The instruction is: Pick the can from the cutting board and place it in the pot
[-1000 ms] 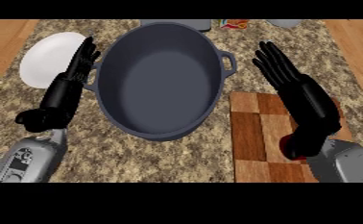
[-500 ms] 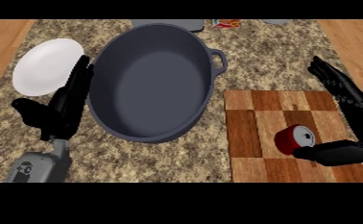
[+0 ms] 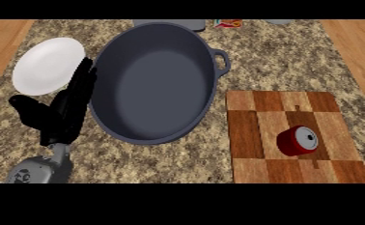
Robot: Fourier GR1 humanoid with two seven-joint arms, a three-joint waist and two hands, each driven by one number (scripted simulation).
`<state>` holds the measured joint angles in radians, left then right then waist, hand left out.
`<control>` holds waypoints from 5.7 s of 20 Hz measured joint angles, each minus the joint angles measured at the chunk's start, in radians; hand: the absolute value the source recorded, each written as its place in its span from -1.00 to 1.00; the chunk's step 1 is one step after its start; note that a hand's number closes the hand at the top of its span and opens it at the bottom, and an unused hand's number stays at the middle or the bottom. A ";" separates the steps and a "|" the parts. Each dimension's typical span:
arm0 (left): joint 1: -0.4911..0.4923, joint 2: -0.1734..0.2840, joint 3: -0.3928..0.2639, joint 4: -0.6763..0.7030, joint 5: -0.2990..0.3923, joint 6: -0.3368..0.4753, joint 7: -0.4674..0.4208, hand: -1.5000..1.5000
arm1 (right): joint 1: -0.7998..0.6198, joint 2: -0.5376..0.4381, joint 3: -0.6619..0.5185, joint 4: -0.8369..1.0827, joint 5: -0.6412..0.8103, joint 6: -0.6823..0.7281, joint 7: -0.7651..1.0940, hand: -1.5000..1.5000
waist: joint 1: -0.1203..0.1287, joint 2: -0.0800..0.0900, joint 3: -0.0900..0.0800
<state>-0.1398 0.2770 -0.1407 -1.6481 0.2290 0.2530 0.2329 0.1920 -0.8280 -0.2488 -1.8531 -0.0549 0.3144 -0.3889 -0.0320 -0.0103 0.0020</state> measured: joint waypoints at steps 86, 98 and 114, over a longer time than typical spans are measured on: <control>0.035 -0.186 0.117 -0.064 -0.172 -0.173 0.075 0.00 | -0.185 0.420 0.329 0.139 0.947 0.238 0.448 1.00 | 0.031 0.007 0.000; 0.007 -0.177 0.131 -0.046 -0.163 -0.181 0.104 0.00 | -0.172 0.791 0.742 0.049 1.170 -0.017 1.232 1.00 | 0.039 0.005 -0.005; 0.003 -0.190 0.127 -0.042 -0.176 -0.181 0.093 0.00 | -0.536 0.811 1.045 -0.269 1.412 -0.023 1.507 1.00 | 0.037 0.005 -0.003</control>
<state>-0.1363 0.0871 -0.0136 -1.6905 0.0530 0.0725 0.3261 -0.3438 -0.0168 0.7962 -2.1224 1.3567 0.2911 1.1181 0.0053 -0.0051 -0.0005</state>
